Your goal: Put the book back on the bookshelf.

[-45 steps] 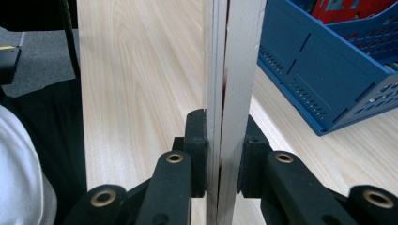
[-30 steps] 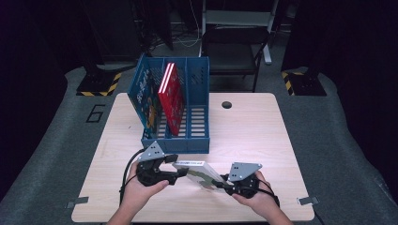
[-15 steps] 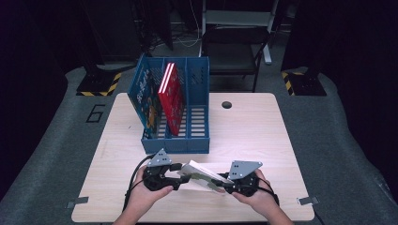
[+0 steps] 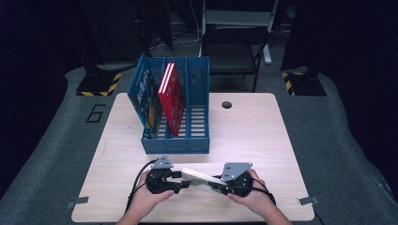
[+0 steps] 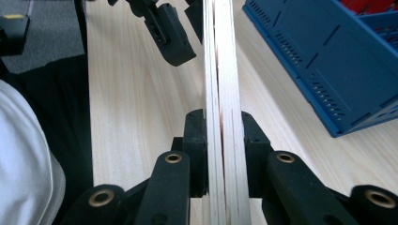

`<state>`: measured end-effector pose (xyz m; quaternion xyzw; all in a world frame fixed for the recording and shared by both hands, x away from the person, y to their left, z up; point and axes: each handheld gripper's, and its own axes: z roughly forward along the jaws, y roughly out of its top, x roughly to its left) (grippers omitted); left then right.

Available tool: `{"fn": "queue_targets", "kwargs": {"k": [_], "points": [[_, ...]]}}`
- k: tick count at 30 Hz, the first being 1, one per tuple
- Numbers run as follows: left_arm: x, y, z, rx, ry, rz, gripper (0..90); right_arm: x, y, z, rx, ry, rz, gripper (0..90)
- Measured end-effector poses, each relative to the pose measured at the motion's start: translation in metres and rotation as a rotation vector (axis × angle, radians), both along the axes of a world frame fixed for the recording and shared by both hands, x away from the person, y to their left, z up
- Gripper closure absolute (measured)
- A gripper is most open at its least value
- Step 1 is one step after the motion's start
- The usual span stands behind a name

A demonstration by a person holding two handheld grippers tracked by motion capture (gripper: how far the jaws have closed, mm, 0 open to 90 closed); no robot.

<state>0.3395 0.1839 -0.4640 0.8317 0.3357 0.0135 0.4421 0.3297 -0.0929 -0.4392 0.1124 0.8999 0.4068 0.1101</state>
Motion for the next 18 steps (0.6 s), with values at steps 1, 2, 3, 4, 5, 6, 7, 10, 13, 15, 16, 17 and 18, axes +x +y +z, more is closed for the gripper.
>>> {"fn": "queue_targets", "kwargs": {"k": [1, 2, 3, 4, 5, 6, 7, 10, 13, 15, 16, 17, 18], "points": [[-0.001, 0.0, 0.001, -0.003, -0.002, 0.005, 44.8, 0.0, 0.001, -0.001, -0.003, 0.003, 0.004, 76.6], [-0.001, 0.001, 0.003, -0.008, -0.002, 0.004, 44.6, 0.0, 0.002, -0.001, 0.001, 0.006, 0.002, 76.7], [-0.002, 0.001, 0.005, -0.016, -0.01, 0.007, 44.3, 0.0, 0.002, -0.001, 0.0, 0.004, 0.005, 76.7], [-0.003, 0.002, 0.008, -0.02, -0.016, 0.002, 43.7, 0.001, 0.001, -0.001, -0.002, 0.002, 0.007, 76.6], [-0.003, 0.002, 0.01, -0.02, -0.019, 0.0, 43.0, 0.001, 0.001, -0.002, 0.006, 0.007, 0.004, 76.6], [-0.004, 0.001, 0.012, -0.023, -0.026, 0.006, 42.6, 0.002, 0.001, -0.002, 0.008, 0.007, 0.002, 76.5], [-0.005, 0.001, 0.014, -0.025, -0.031, 0.006, 42.1, 0.002, 0.0, -0.002, 0.008, 0.007, 0.002, 76.5], [-0.006, 0.0, 0.021, -0.029, -0.051, 0.0, 39.5, 0.002, 0.0, -0.002, 0.012, 0.009, 0.004, 76.3], [-0.006, -0.001, 0.029, -0.031, -0.08, -0.013, 36.3, 0.003, 0.0, -0.002, 0.014, 0.005, 0.007, 76.0], [-0.007, -0.003, 0.033, -0.031, -0.098, -0.012, 34.6, 0.003, 0.0, -0.003, 0.018, 0.008, 0.002, 75.7], [-0.007, -0.004, 0.034, -0.028, -0.103, -0.011, 34.3, 0.003, 0.0, -0.003, 0.024, 0.006, -0.005, 75.6], [-0.006, -0.005, 0.035, -0.025, -0.113, -0.012, 34.0, 0.003, 0.0, -0.003, 0.026, 0.009, -0.006, 75.4], [-0.006, -0.006, 0.036, -0.019, -0.121, -0.015, 33.9, 0.002, 0.0, -0.004, 0.028, 0.01, -0.006, 74.8]]}}
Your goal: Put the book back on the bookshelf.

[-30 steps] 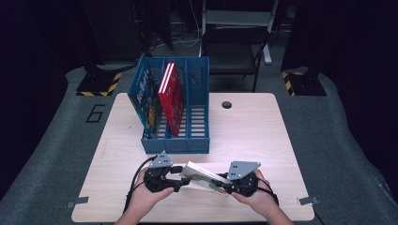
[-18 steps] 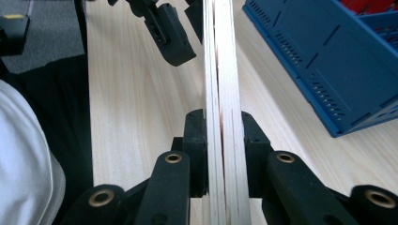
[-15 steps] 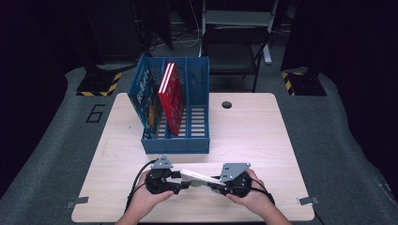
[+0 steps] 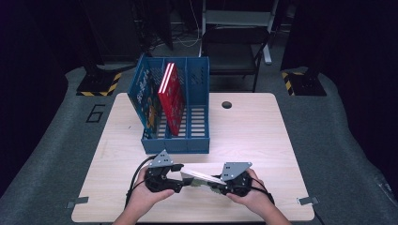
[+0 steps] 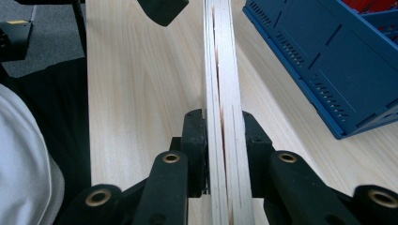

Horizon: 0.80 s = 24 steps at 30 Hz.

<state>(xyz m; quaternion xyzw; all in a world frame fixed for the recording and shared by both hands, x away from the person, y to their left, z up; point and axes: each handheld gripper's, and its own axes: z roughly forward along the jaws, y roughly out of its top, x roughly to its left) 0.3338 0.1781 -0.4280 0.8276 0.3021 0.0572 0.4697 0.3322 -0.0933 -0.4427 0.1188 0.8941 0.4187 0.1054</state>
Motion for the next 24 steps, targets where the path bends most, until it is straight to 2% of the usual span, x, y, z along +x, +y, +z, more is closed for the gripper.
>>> {"fn": "queue_targets", "kwargs": {"k": [1, 4, 6, 10, 17, 18, 24], "points": [[0.0, -0.001, 0.0, -0.002, 0.005, 0.0, 34.0, 0.0, 0.0, 0.0, -0.001, -0.01, 0.002, 74.4], [0.002, -0.004, 0.0, 0.005, -0.008, -0.008, 33.0, -0.001, -0.002, 0.0, 0.017, 0.003, -0.004, 72.4], [0.004, -0.007, 0.0, 0.024, -0.014, -0.027, 31.1, -0.002, -0.003, 0.0, 0.022, -0.003, -0.023, 71.3], [0.007, -0.012, 0.0, 0.038, -0.027, -0.034, 29.4, -0.003, -0.009, -0.001, 0.024, -0.001, -0.045, 66.6], [0.016, -0.015, 0.0, 0.01, -0.017, -0.055, 31.0, -0.007, -0.021, -0.004, 0.034, 0.013, -0.098, 63.9], [0.016, -0.016, 0.0, 0.01, -0.026, -0.051, 31.0, -0.008, -0.025, -0.005, 0.031, 0.014, -0.103, 63.7], [0.02, -0.021, 0.0, 0.011, -0.01, -0.085, 30.6, -0.014, -0.042, -0.011, 0.03, 0.044, -0.143, 63.1]]}}
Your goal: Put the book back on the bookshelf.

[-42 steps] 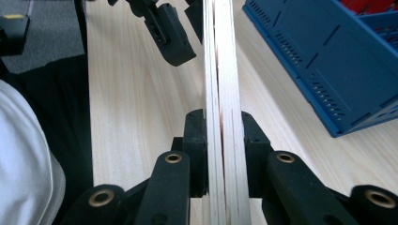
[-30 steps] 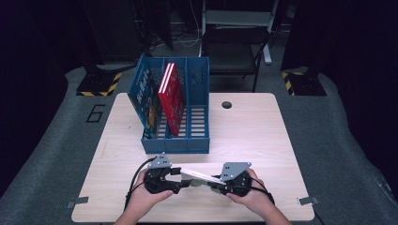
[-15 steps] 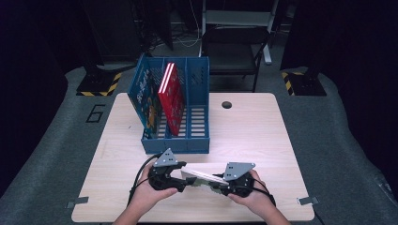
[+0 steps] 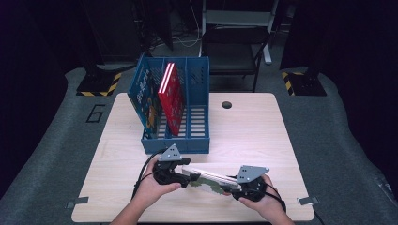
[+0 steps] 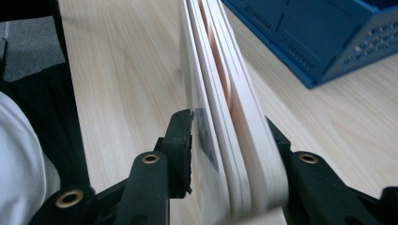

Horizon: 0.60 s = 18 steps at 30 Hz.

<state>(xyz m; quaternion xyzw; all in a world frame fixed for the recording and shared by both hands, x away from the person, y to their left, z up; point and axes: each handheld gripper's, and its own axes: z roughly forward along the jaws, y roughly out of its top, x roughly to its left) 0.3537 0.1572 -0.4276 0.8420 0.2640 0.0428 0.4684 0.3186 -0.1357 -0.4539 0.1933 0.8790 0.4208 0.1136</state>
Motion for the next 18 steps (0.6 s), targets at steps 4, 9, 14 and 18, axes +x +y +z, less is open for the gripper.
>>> {"fn": "queue_targets", "kwargs": {"k": [4, 9, 14, 18], "points": [[0.001, -0.002, 0.0, 0.03, -0.028, -0.009, 33.1, -0.002, -0.012, -0.003, 0.0, 0.016, -0.021, 63.3], [0.004, 0.002, 0.001, 0.023, 0.0, -0.026, 40.5, -0.001, -0.02, -0.005, 0.011, 0.025, -0.029, 65.4], [0.001, 0.001, 0.003, 0.062, -0.014, -0.047, 45.8, 0.002, -0.023, -0.004, 0.015, 0.018, -0.04, 68.2], [-0.005, 0.001, 0.005, 0.068, -0.004, -0.055, 52.6, 0.009, -0.027, -0.004, 0.027, 0.016, -0.064, 66.1]]}}
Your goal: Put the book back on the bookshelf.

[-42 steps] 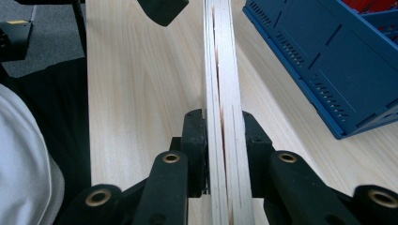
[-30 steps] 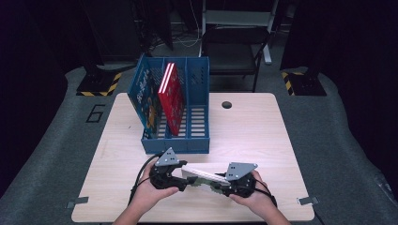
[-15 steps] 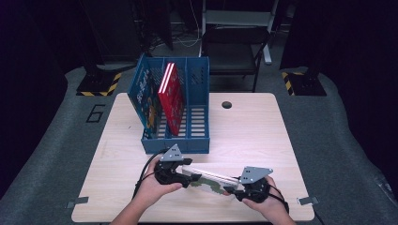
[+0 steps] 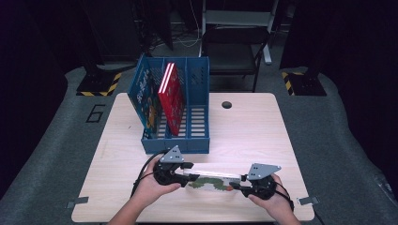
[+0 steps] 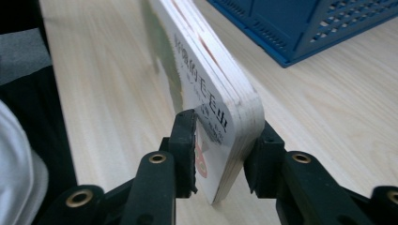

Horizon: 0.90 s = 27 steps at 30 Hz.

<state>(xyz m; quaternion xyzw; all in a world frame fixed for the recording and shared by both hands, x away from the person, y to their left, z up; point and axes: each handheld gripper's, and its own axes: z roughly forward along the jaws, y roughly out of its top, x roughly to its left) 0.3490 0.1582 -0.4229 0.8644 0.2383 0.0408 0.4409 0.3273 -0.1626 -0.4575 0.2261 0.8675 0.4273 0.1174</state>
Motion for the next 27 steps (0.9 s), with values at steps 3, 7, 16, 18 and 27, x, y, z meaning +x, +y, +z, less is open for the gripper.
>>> {"fn": "queue_targets", "kwargs": {"k": [3, 7, 16, 18, 27], "points": [[-0.004, 0.001, 0.002, 0.027, -0.013, -0.005, 55.9, 0.004, 0.001, 0.0, -0.003, -0.01, -0.017, 63.7], [-0.011, 0.003, 0.003, 0.06, -0.041, 0.004, 59.2, 0.01, 0.005, 0.0, -0.006, -0.015, -0.023, 60.9], [-0.017, 0.0, 0.008, 0.115, -0.037, 0.028, 65.4, 0.03, 0.014, -0.002, 0.042, 0.011, -0.035, 49.0], [-0.015, -0.002, 0.008, 0.13, -0.047, 0.036, 64.6, 0.033, 0.014, -0.002, 0.06, 0.022, -0.044, 48.6], [-0.002, -0.011, 0.013, 0.182, -0.018, -0.015, 58.7, 0.037, 0.015, -0.003, 0.079, 0.034, -0.048, 49.0]]}}
